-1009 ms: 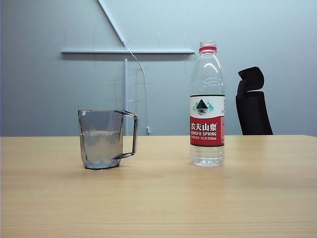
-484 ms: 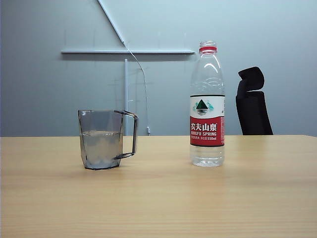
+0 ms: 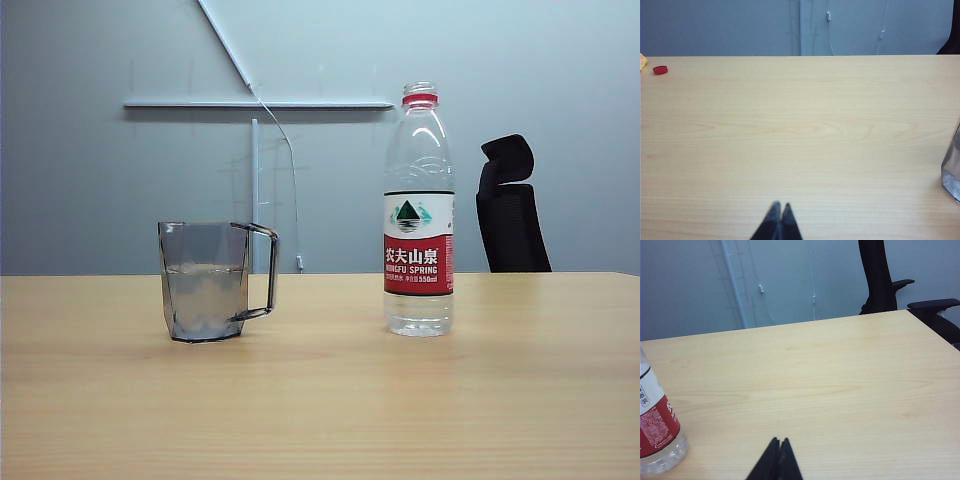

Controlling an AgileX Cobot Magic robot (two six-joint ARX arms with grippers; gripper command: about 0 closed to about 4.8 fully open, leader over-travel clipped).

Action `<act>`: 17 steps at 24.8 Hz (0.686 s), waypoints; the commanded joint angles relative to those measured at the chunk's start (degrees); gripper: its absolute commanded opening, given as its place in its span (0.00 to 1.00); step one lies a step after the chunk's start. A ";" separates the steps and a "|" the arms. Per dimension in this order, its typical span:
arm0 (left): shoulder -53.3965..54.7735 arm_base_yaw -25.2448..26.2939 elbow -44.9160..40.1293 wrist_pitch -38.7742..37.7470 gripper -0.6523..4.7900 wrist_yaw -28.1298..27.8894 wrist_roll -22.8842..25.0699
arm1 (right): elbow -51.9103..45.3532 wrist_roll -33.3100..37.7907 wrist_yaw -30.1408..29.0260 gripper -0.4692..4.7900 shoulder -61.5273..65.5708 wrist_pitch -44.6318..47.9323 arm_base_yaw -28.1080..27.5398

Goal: Pick up the mineral water bottle on the table and pour water into the mug until it's half full.

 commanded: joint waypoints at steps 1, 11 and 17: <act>0.11 -0.04 0.13 0.50 0.12 0.11 -0.17 | -0.26 0.09 0.07 0.08 -0.09 0.87 0.09; 0.11 -0.02 0.13 0.50 0.12 0.11 -0.17 | -0.26 -5.03 0.02 0.08 -0.09 1.11 1.73; 0.11 -0.02 0.13 0.50 0.12 0.13 -0.17 | -0.26 -5.03 0.04 0.08 -0.09 1.07 1.73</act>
